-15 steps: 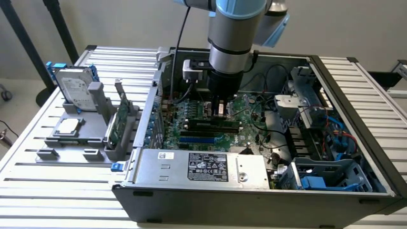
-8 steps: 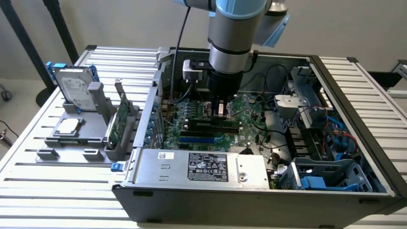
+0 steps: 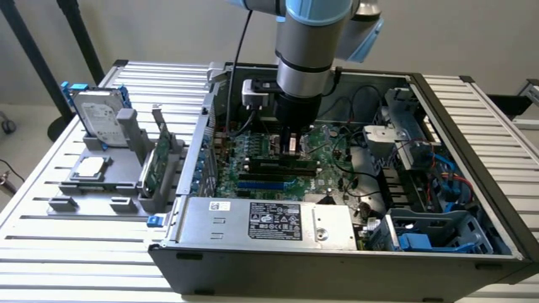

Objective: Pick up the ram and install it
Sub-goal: 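Insert the ram into the slot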

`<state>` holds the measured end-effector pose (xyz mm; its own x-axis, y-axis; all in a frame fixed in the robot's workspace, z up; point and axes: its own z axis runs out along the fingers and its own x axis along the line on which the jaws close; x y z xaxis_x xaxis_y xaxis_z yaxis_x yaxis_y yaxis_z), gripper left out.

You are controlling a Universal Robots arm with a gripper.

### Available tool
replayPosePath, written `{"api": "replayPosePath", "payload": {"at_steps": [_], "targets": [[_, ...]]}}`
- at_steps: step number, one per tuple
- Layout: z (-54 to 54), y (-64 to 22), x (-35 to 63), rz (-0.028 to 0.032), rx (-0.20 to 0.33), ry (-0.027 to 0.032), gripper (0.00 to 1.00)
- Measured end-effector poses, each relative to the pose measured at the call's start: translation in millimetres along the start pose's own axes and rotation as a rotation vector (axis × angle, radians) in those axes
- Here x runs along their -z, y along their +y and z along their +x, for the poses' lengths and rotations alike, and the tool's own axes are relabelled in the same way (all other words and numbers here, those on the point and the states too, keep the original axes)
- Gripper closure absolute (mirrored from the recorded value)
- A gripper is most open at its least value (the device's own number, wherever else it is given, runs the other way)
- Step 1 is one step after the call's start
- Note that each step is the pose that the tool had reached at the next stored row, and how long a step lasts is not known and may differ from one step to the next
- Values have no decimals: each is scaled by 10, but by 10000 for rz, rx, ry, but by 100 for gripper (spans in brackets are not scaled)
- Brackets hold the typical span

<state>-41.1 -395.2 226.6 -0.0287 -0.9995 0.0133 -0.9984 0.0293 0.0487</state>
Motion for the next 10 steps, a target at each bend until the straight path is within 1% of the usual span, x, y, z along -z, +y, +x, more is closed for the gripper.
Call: {"api": "replayPosePath", "payload": {"at_steps": [3,6,10], "targets": [[4,2,4,-11,-2,33,87],[6,3,16,-13,-3,35,87],[10,6,79,-27,-2,27,87]]}}
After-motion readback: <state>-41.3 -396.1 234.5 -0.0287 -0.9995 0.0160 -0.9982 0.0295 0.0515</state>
